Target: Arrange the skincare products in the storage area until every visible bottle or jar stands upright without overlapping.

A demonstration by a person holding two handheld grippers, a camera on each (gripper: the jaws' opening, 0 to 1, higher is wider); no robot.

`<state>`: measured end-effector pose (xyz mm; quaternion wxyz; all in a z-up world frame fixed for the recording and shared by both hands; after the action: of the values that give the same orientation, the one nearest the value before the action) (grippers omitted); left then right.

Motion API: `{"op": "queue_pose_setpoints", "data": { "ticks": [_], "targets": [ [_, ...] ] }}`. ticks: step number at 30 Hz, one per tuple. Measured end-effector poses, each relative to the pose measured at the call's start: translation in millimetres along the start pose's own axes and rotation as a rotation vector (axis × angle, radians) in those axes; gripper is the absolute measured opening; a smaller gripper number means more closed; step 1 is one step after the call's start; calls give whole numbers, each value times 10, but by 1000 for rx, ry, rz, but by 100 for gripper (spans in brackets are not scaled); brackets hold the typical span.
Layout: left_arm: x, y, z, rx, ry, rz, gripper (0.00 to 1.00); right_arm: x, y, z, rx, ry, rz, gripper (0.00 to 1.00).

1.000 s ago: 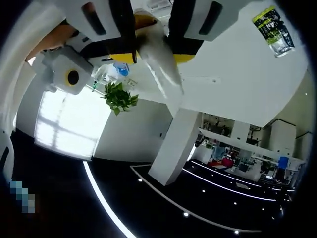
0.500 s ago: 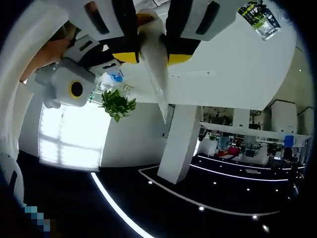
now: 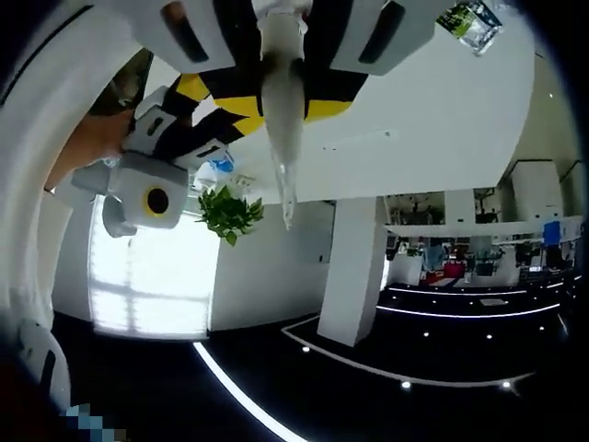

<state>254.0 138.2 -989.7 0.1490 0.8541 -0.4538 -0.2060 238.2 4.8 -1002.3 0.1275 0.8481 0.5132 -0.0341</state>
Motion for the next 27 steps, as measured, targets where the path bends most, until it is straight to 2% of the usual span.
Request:
{"op": "queue_pose_setpoints", "data": {
  "ticks": [3, 5, 7, 10, 11, 12, 14, 20, 27],
  "targets": [
    [-35, -14, -18, 16, -5, 38, 14, -80, 21, -32, 27, 38, -25, 24],
    [-43, -8, -19, 32, -13, 61, 14, -111, 31, -75, 35, 87, -43, 26],
    [-51, 20, -10, 64, -37, 110, 14, -166, 58, -133, 75, 136, -59, 27],
    [-53, 52, 4, 74, -60, 147, 14, -203, 89, -195, 124, 197, -84, 29],
    [-49, 67, 9, 68, -62, 161, 14, -211, 97, -196, 118, 194, -88, 30],
    [-45, 102, 29, 47, -77, 208, 14, -213, 98, -213, 116, 201, -98, 30],
    [-34, 129, 51, 47, -90, 239, 14, -206, 86, -237, 108, 204, -118, 30],
    [23, 181, 170, 89, -162, 266, 14, -168, 56, -293, 77, 195, -181, 30],
    [41, 236, 269, 134, -220, 306, 14, -129, -40, -286, 24, 137, -269, 25]
  ]
}}
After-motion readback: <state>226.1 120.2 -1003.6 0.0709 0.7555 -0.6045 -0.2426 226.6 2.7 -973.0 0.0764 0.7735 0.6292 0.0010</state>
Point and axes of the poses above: the point that each gripper's makers call its tool centre point, and the gripper's own axes: x roughly forward along the fingers, y roughly to its right, z roughly out of its underside, the point moved 8 cm from there along -x, roughly backward along the fingers, and after that the axes turned 15 degrees about -x, right-handed, at the moved point
